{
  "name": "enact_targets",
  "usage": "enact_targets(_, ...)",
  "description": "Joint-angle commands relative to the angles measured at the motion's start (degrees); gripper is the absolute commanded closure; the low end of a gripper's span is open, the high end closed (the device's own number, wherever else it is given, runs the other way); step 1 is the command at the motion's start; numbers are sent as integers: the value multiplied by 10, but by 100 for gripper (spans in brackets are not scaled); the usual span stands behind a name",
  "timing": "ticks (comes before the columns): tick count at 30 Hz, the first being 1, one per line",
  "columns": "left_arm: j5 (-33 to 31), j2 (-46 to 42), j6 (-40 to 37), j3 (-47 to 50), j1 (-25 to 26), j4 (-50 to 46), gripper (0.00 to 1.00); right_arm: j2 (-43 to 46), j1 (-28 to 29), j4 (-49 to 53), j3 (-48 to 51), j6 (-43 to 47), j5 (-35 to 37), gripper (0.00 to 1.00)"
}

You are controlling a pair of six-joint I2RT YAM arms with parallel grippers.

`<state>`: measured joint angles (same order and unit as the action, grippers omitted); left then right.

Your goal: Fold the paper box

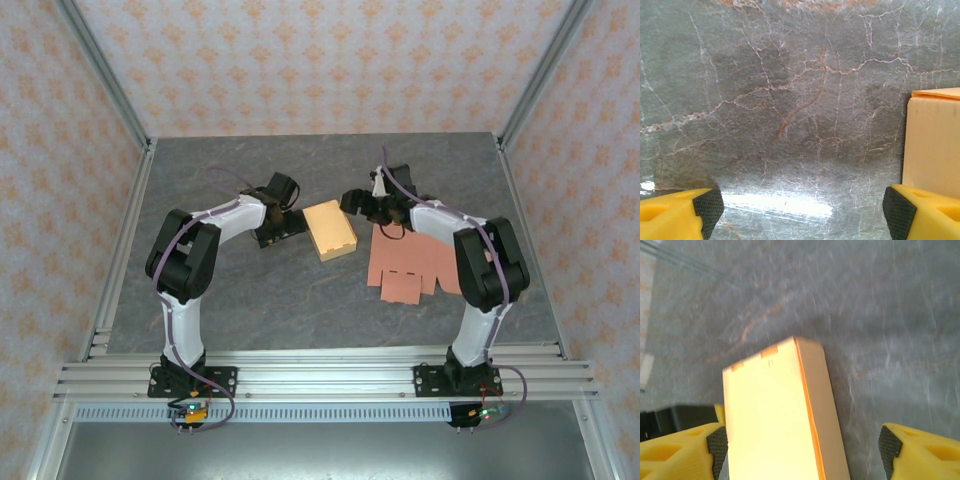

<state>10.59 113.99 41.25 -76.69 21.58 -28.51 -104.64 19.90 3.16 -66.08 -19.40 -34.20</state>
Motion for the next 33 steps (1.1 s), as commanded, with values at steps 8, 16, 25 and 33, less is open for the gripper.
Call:
enact_targets(8, 13, 38, -11, 31, -10, 74, 11, 66, 65, 39, 60, -55, 44, 21)
enact_targets(16, 18, 54, -7, 20, -3, 73, 11, -22, 141, 36, -56, -84, 37, 22)
enact_targets(25, 1, 40, -23, 20, -5, 56, 10, 65, 131, 121, -29, -6, 137, 19)
enact_targets(33, 10, 44, -17, 20, -4, 59, 10, 66, 66, 71, 36, 12, 104, 15)
